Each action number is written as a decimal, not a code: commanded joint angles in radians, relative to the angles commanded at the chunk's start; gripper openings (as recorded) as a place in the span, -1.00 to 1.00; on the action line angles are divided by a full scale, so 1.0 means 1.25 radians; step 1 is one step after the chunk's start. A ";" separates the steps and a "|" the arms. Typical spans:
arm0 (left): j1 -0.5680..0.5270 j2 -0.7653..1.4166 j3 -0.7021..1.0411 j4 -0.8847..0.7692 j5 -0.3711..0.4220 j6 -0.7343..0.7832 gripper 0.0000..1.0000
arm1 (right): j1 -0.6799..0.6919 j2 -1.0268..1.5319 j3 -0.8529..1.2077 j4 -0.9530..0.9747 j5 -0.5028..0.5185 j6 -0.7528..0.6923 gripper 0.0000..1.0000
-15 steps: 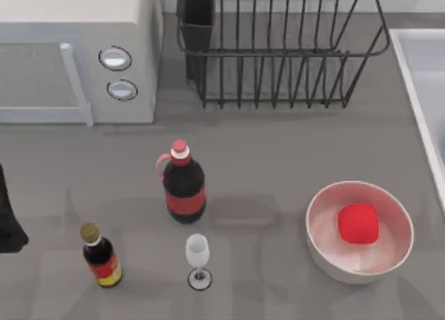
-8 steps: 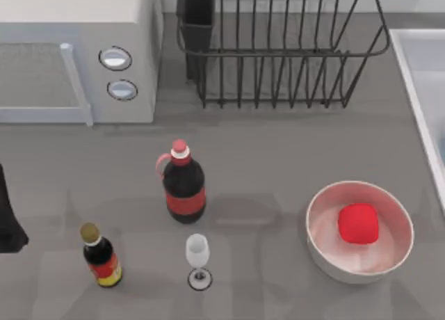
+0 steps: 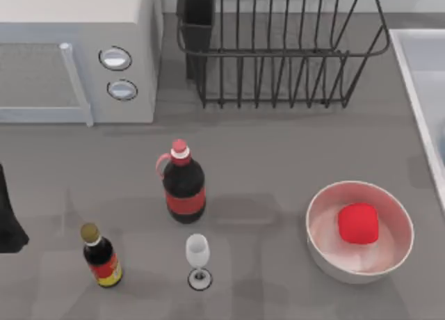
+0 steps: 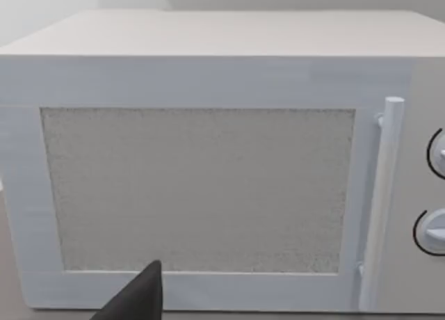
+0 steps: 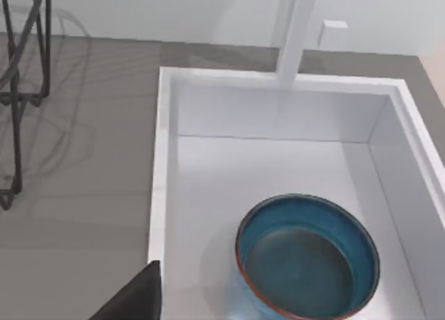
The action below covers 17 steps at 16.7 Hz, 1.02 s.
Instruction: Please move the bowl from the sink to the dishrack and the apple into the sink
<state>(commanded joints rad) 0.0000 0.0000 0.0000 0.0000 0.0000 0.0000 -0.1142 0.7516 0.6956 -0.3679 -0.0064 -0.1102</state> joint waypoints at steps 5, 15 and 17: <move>0.000 0.000 0.000 0.000 0.000 0.000 1.00 | -0.062 0.412 0.377 -0.200 -0.004 -0.058 1.00; 0.000 0.000 0.000 0.000 0.000 0.000 1.00 | -0.177 1.180 1.073 -0.574 -0.013 -0.164 1.00; 0.000 0.000 0.000 0.000 0.000 0.000 1.00 | -0.193 1.289 1.170 -0.627 -0.015 -0.178 1.00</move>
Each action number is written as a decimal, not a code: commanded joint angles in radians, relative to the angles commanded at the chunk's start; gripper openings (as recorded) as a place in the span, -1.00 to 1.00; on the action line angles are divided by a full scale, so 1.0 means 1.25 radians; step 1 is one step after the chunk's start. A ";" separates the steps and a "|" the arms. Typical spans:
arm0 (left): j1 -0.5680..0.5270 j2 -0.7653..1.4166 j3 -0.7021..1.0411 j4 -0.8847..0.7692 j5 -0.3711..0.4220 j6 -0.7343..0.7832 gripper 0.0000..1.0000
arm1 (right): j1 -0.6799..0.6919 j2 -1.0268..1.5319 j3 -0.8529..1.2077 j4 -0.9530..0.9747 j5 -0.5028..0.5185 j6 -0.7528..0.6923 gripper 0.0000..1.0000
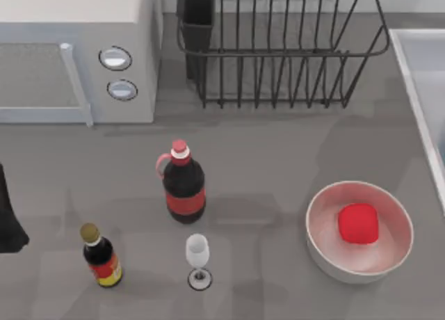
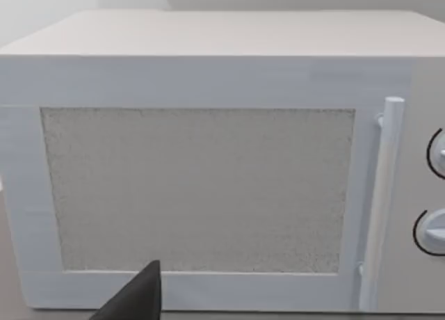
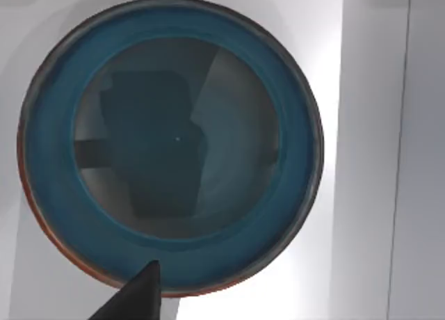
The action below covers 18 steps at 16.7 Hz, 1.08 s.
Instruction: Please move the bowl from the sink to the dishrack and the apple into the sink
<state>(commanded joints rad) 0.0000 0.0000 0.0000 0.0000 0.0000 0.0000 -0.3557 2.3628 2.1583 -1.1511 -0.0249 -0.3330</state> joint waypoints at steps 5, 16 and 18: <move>0.000 0.000 0.000 0.000 0.000 0.000 1.00 | -0.023 0.157 0.139 -0.075 -0.002 -0.021 1.00; 0.000 0.000 0.000 0.000 0.000 0.000 1.00 | -0.020 0.203 0.110 -0.004 -0.001 -0.018 1.00; 0.000 0.000 0.000 0.000 0.000 0.000 1.00 | -0.020 0.231 0.084 0.050 -0.001 -0.017 1.00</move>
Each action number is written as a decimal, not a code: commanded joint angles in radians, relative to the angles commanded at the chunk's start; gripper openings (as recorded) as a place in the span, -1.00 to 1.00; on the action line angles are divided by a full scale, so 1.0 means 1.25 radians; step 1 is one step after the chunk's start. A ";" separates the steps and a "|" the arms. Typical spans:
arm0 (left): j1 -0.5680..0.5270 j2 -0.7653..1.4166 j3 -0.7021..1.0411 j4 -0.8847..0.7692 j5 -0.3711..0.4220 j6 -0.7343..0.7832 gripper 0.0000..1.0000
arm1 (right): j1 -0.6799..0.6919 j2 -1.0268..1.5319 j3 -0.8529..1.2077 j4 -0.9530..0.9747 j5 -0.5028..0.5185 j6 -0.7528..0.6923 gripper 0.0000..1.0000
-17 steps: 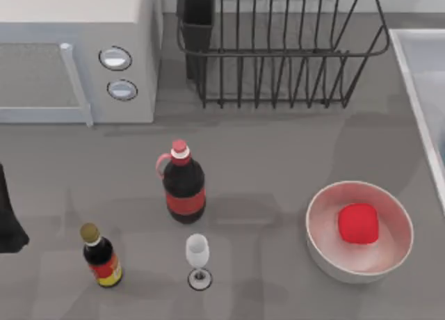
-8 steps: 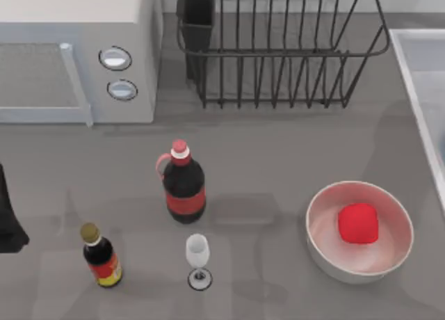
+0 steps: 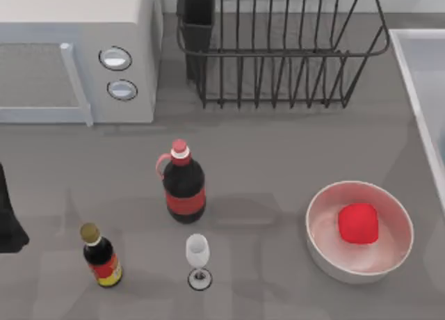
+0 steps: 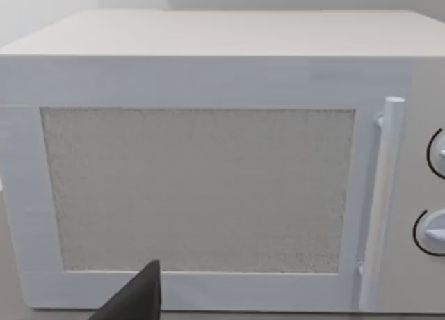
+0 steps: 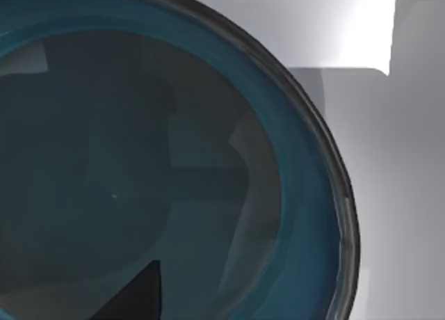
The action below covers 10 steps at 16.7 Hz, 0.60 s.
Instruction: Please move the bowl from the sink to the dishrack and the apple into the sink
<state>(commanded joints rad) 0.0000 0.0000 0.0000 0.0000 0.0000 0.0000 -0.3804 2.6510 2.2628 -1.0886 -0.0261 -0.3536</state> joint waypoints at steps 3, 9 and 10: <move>0.000 0.000 0.000 0.000 0.000 0.000 1.00 | 0.001 0.036 -0.033 0.069 0.001 0.001 1.00; 0.000 0.000 0.000 0.000 0.000 0.000 1.00 | 0.002 0.045 -0.042 0.087 0.001 0.001 0.85; 0.000 0.000 0.000 0.000 0.000 0.000 1.00 | 0.002 0.045 -0.042 0.087 0.001 0.001 0.70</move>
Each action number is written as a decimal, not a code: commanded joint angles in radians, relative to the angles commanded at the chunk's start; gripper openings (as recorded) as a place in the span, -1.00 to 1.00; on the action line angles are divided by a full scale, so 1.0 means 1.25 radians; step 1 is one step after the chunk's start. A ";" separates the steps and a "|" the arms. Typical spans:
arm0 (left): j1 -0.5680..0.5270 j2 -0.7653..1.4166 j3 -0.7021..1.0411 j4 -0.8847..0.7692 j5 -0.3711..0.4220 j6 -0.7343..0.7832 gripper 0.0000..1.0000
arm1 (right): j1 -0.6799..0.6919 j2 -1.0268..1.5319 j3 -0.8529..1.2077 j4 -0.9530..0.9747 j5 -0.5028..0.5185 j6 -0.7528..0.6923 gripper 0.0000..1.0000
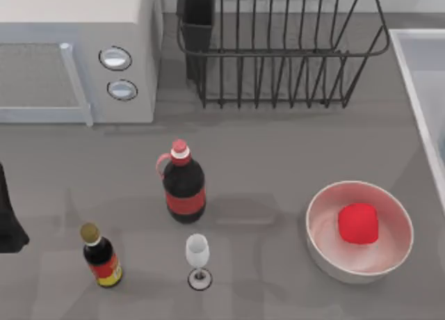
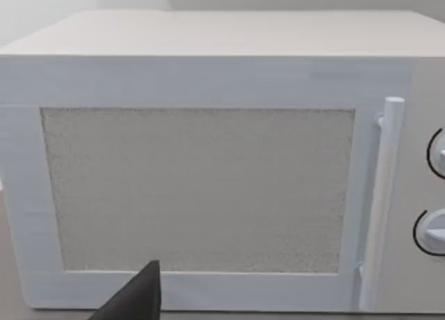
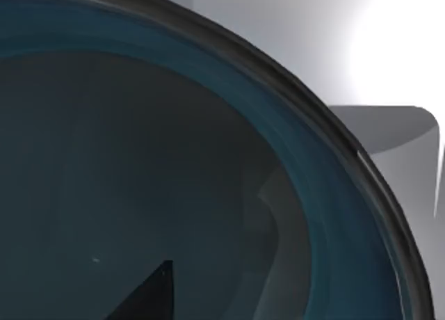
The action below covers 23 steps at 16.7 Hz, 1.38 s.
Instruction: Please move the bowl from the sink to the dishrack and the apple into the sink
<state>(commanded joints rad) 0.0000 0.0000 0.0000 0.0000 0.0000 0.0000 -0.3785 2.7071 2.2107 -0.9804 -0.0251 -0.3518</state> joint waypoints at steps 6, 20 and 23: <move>0.000 0.000 0.000 0.000 0.000 0.000 1.00 | 0.000 0.000 0.000 0.000 0.000 0.000 -0.21; 0.000 0.000 0.000 0.000 0.000 0.000 1.00 | 0.003 -0.005 -0.002 0.000 -0.001 0.001 -1.00; 0.000 0.000 0.000 0.000 0.000 0.000 1.00 | -0.008 -0.032 -0.018 -0.016 -0.002 -0.011 -1.00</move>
<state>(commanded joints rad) 0.0000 0.0000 0.0000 0.0000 0.0000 0.0000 -0.3888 2.6672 2.1882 -1.0005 -0.0278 -0.3650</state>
